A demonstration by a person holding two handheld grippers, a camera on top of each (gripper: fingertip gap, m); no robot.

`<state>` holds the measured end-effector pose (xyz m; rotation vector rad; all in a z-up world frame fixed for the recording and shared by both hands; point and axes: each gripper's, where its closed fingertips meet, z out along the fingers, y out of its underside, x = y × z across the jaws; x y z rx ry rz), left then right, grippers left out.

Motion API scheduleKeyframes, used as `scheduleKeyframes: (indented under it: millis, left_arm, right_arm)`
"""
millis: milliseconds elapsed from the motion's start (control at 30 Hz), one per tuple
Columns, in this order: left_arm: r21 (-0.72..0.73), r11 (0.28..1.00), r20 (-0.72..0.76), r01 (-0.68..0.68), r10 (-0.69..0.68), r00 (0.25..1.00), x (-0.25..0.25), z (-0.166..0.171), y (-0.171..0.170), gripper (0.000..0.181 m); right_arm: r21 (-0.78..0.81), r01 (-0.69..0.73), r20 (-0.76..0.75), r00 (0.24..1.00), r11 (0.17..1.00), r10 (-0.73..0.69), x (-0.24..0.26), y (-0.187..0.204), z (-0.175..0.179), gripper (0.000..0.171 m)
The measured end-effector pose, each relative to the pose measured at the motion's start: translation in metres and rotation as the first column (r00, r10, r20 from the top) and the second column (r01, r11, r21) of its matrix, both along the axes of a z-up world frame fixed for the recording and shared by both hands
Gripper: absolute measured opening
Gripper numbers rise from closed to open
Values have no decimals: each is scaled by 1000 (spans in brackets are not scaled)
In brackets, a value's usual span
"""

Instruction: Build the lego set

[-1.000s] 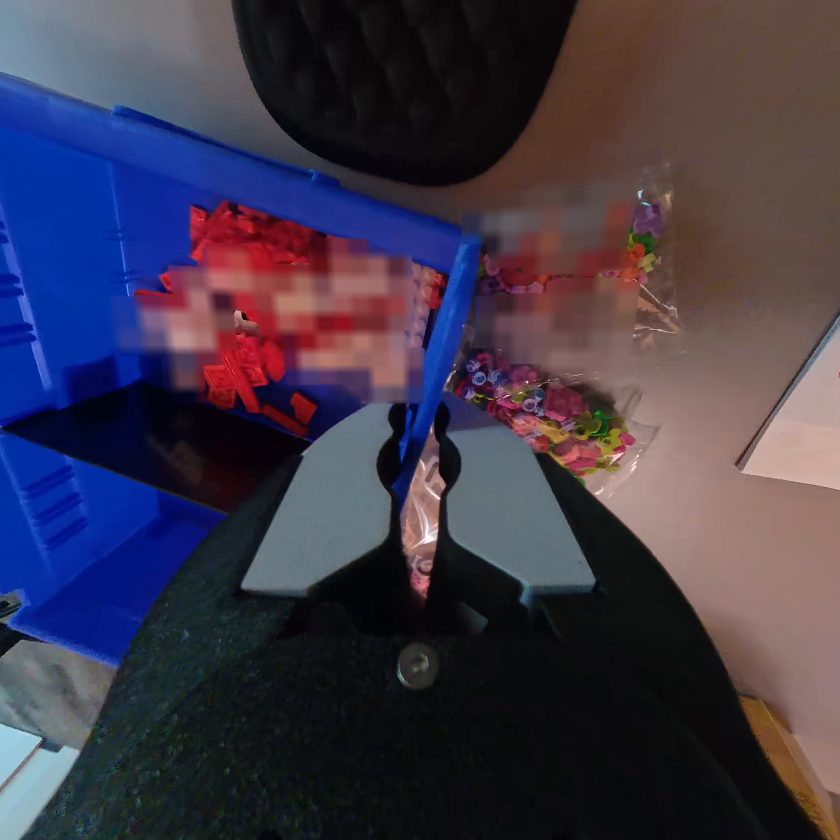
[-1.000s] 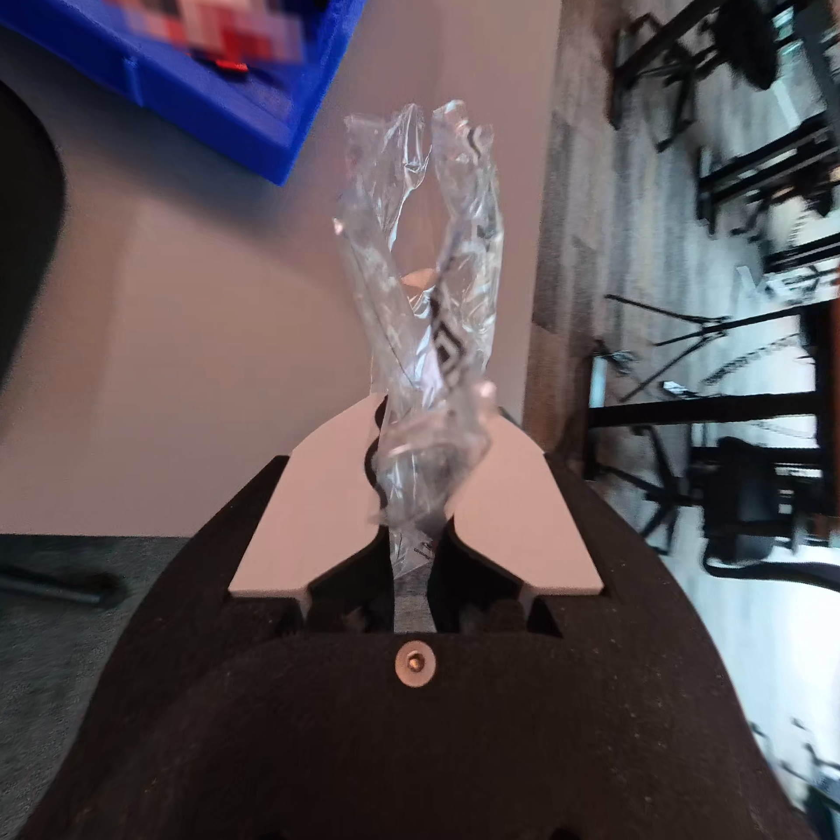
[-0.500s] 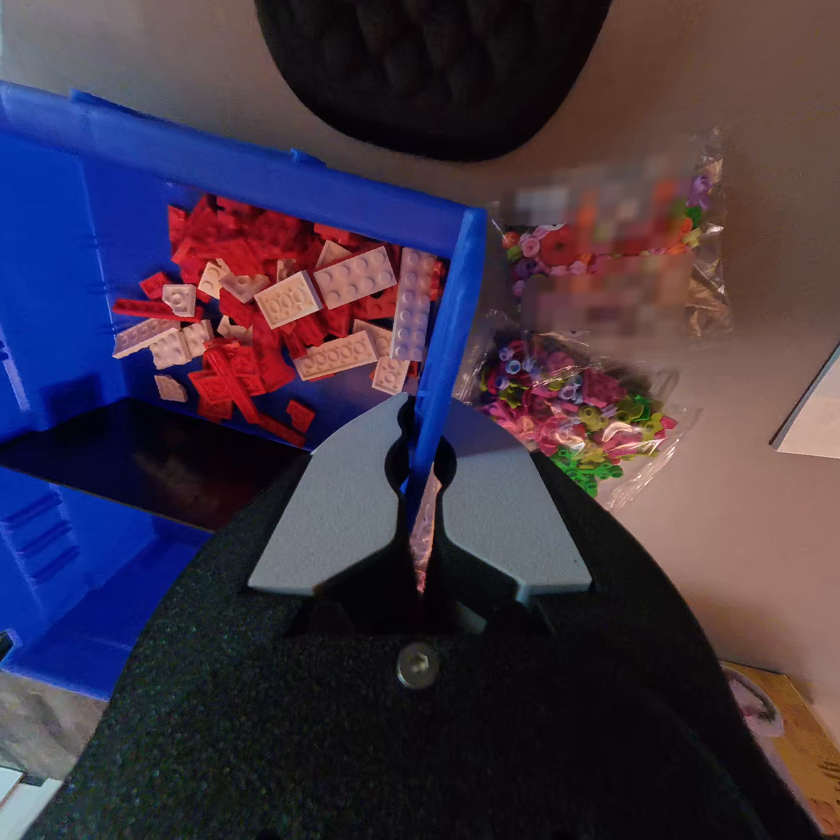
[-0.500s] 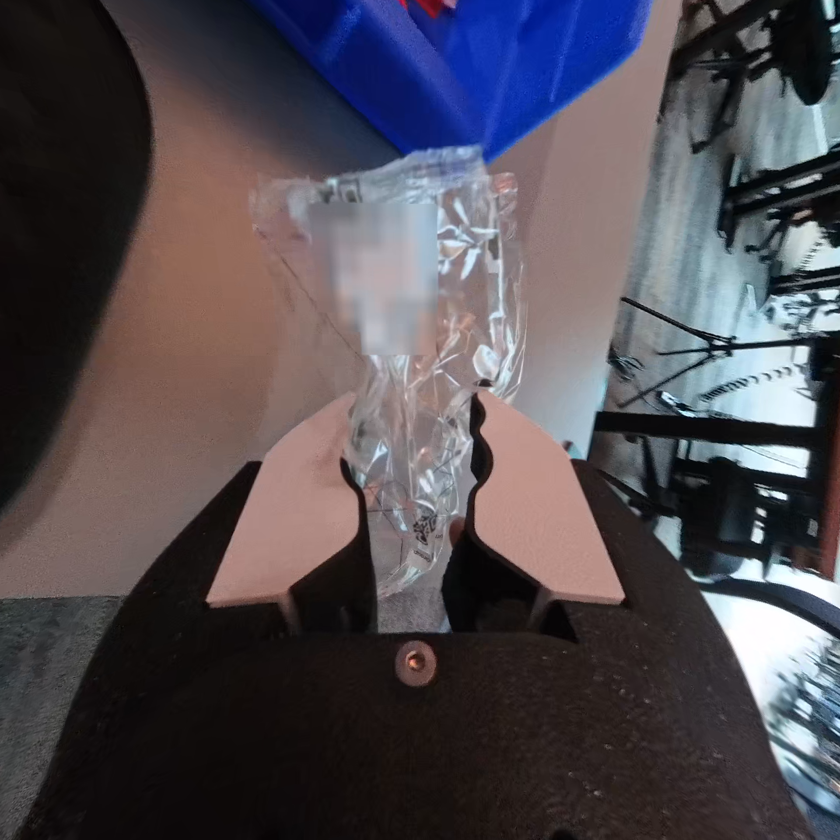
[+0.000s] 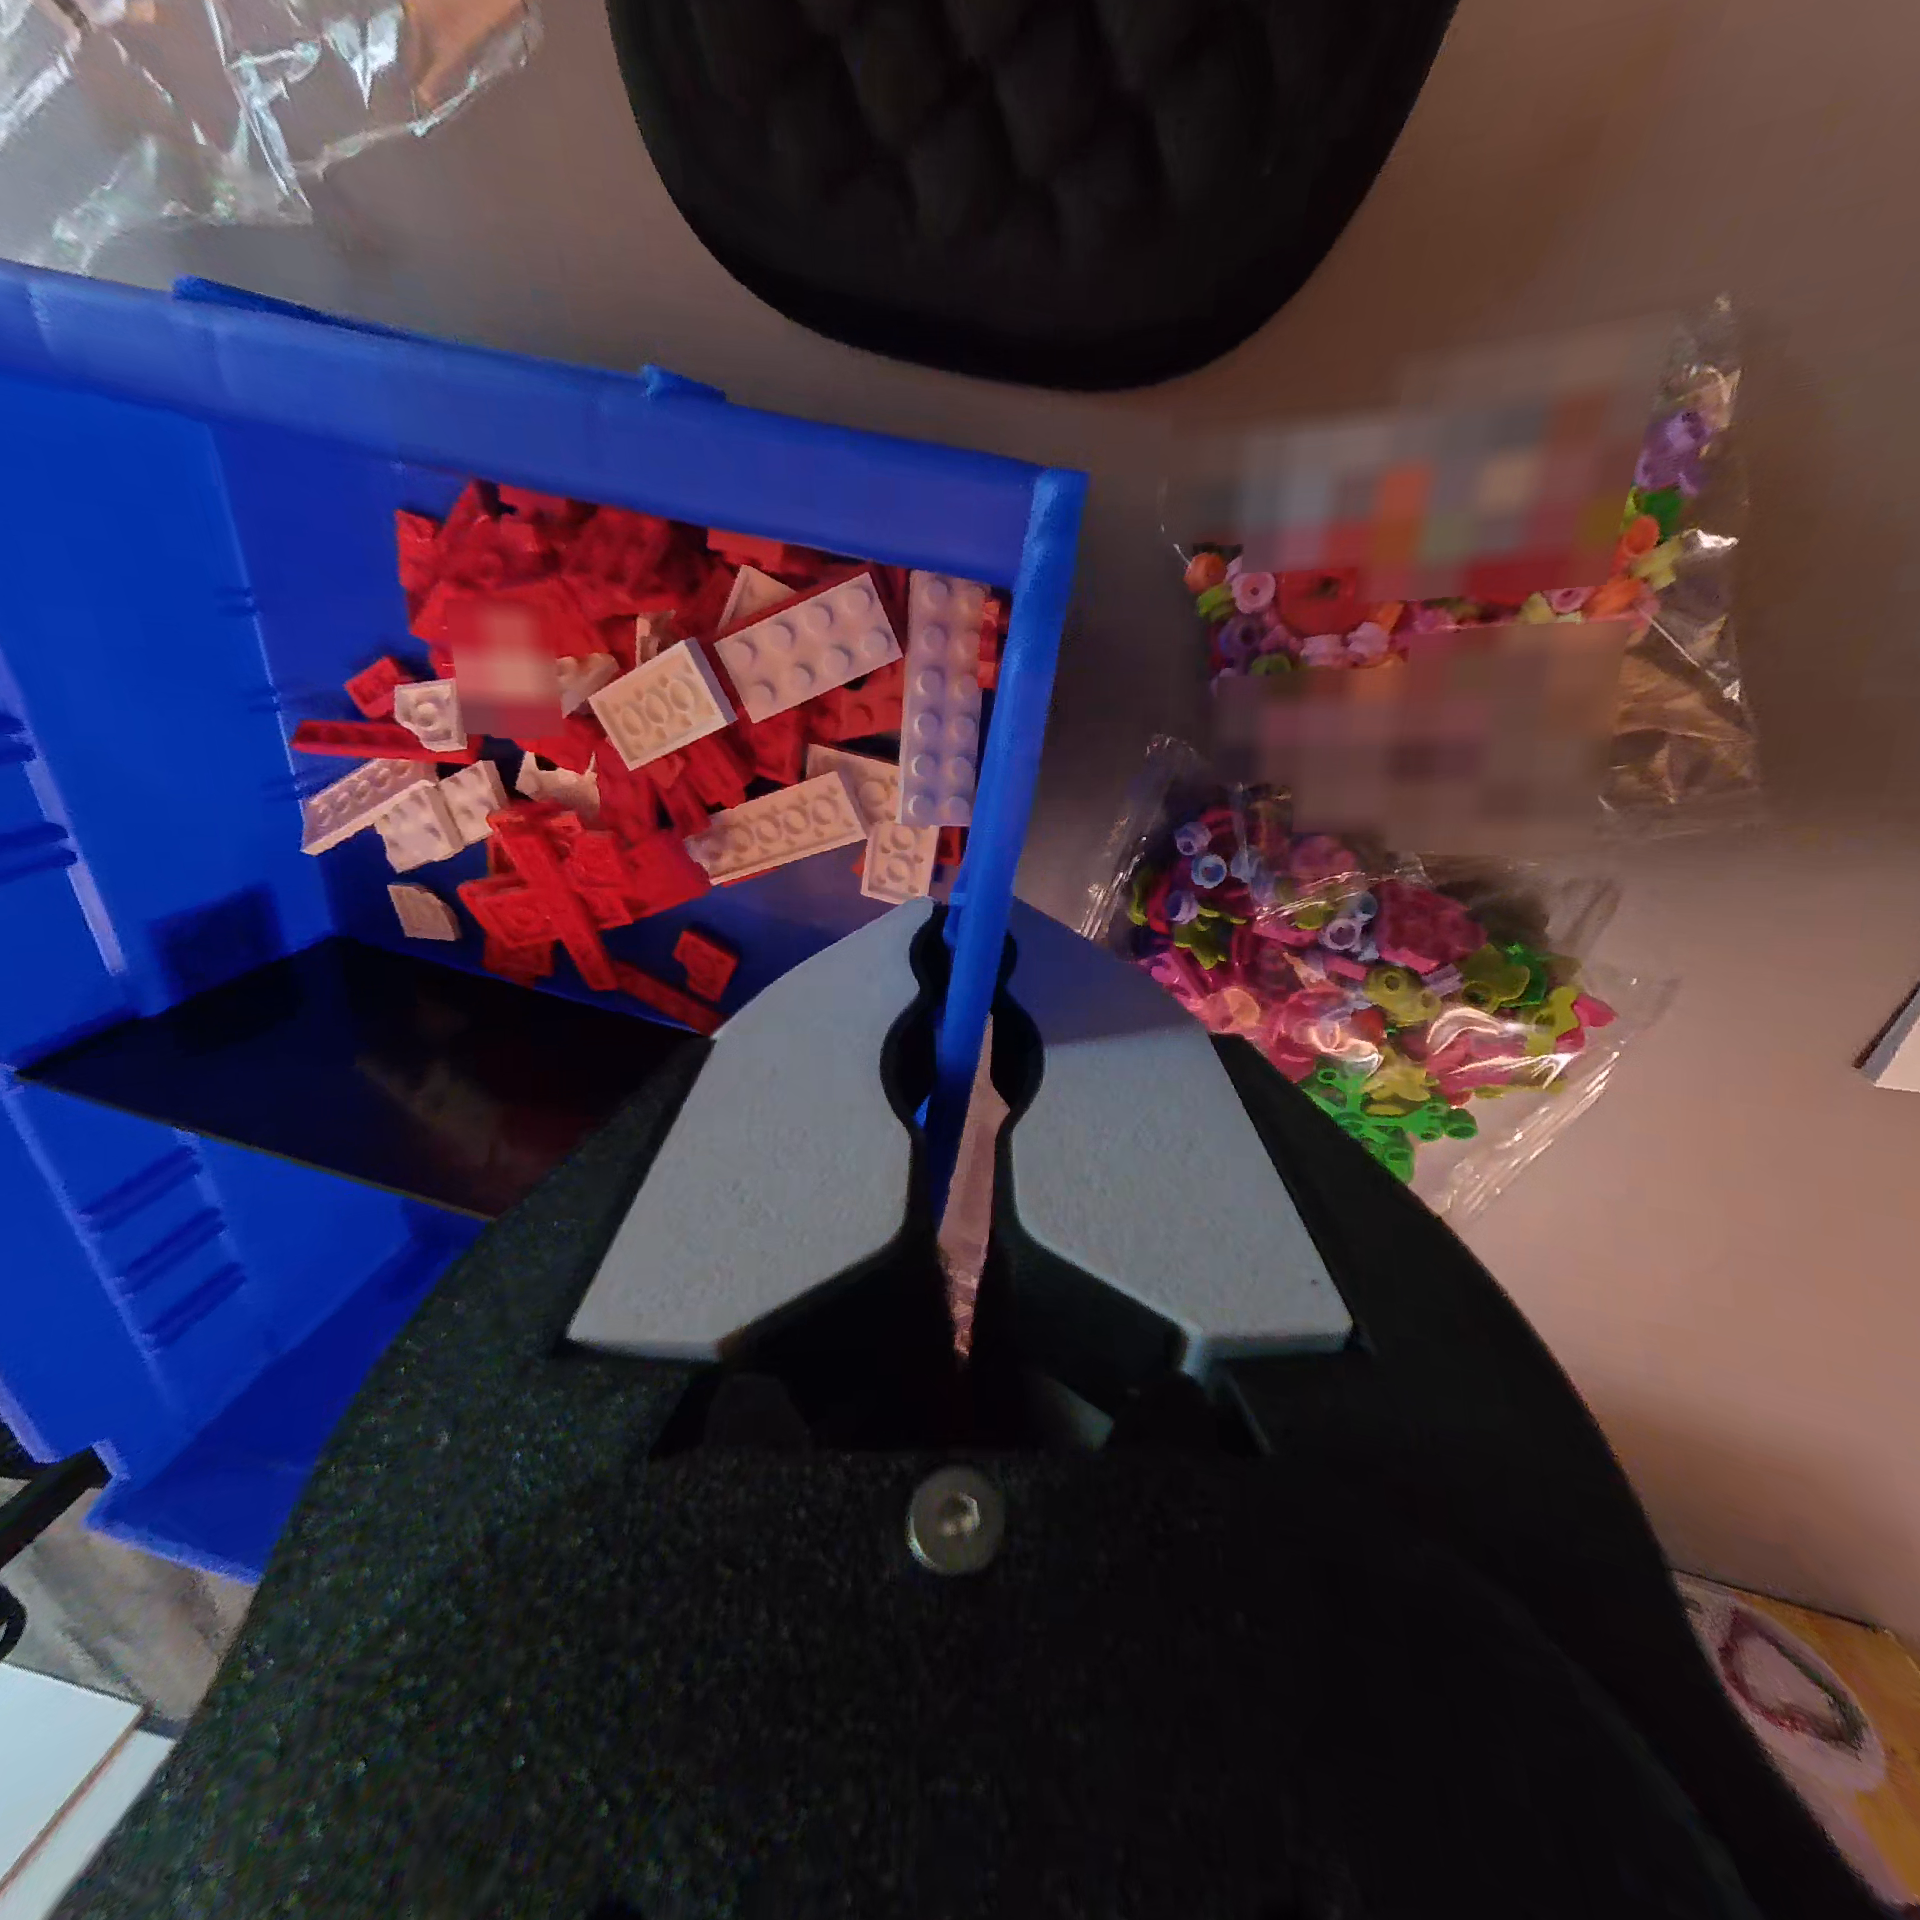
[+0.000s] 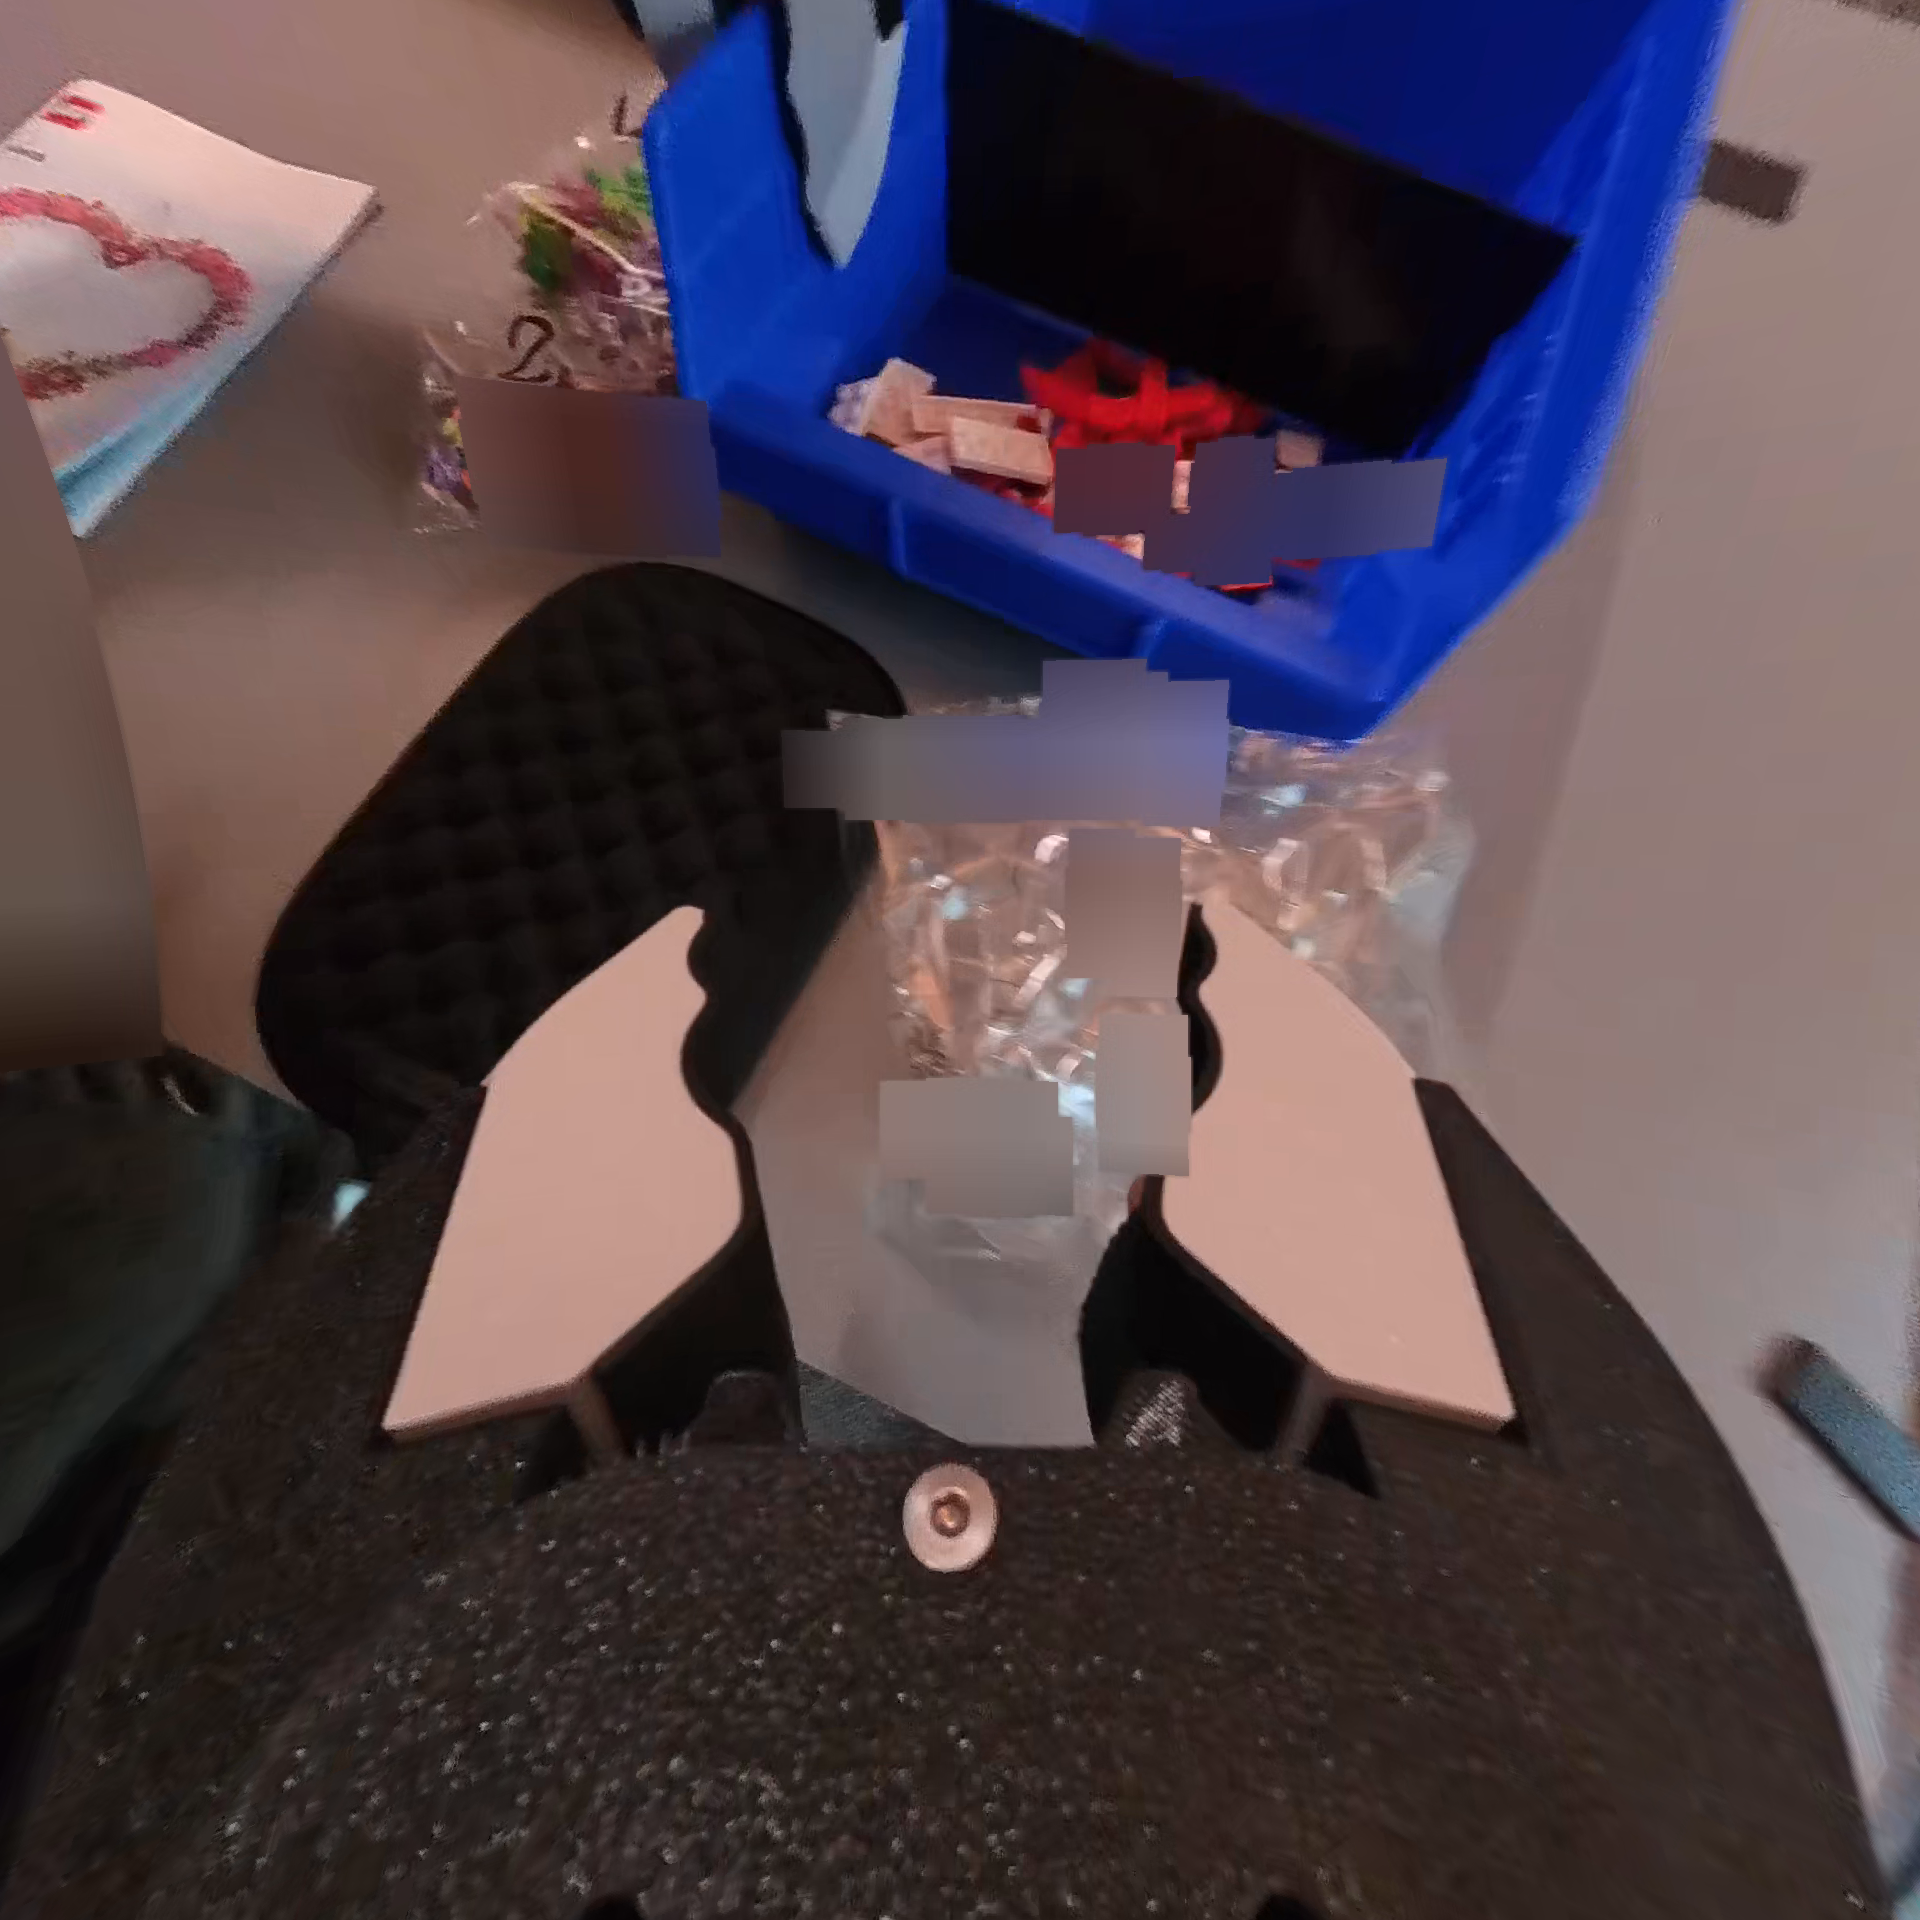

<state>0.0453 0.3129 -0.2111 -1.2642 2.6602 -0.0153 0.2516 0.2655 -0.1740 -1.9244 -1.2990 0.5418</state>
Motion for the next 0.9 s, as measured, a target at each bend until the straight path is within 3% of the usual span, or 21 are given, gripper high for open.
scheduleKeyframes:
  millis: [67,167,267,400,633,900]
  left_arm:
    - [-2,1000,2,1,-1,1000,-1,0,0,4]
    - [-4,1000,2,7,-7,1000,-2,1,0,4]
    - [-17,1000,6,2,-2,1000,-2,4,1,4]
    - [-48,999,45,-10,12,999,1,15,4,4]
    - [-125,991,152,-43,62,986,10,44,12,4]
    - [-105,994,157,-26,42,987,17,41,16,4]
  right_arm:
    - [72,-14,-1,1000,997,14,20,10,9,79]
    - [196,-13,-49,999,980,23,48,30,13,47]
    - [101,-17,-128,991,995,30,48,37,-8,40]
    - [-5,54,45,998,999,-53,43,48,-56,43]
    - [-19,113,189,976,993,-107,22,61,-77,55]
    - [-22,174,125,977,984,-170,-27,100,-77,82]
